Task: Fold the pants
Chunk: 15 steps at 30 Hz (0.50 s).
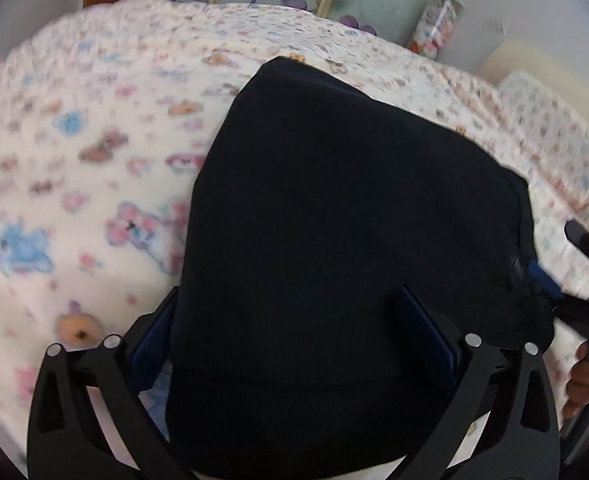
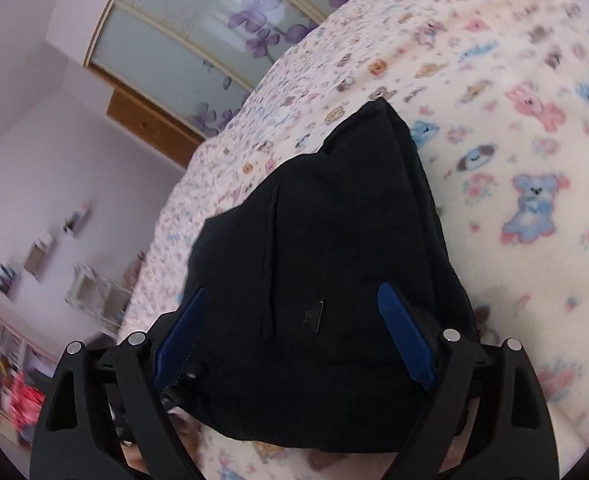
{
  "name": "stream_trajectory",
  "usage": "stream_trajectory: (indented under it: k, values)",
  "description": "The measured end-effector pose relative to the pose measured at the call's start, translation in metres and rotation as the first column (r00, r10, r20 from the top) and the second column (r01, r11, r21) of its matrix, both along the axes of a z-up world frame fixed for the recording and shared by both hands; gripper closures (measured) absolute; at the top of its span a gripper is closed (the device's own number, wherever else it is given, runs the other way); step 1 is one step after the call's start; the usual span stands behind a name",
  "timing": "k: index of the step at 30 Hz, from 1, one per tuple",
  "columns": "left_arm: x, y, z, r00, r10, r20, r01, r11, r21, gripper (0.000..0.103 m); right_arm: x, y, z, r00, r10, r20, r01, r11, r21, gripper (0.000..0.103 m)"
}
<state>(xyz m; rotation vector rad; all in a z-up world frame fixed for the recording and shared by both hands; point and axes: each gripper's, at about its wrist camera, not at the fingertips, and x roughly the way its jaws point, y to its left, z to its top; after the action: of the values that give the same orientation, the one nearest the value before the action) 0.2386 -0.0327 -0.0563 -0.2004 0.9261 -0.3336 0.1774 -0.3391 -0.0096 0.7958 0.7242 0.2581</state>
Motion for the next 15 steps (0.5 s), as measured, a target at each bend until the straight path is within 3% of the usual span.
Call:
stream_trajectory:
  k: [6,15]
  values:
    - [-0.004,-0.002,0.002,1.0,0.0,0.018,-0.001,1.0,0.026,0.002,-0.003,-0.011,-0.009,1.0,-0.024,0.009,0.022,0.994,0.107,0.015]
    - [-0.01,-0.003,0.006,0.999,0.003,0.035,-0.004,0.999,0.042,0.002,-0.006,-0.006,-0.006,1.0,-0.015,0.021,0.014,0.996,0.085,0.013]
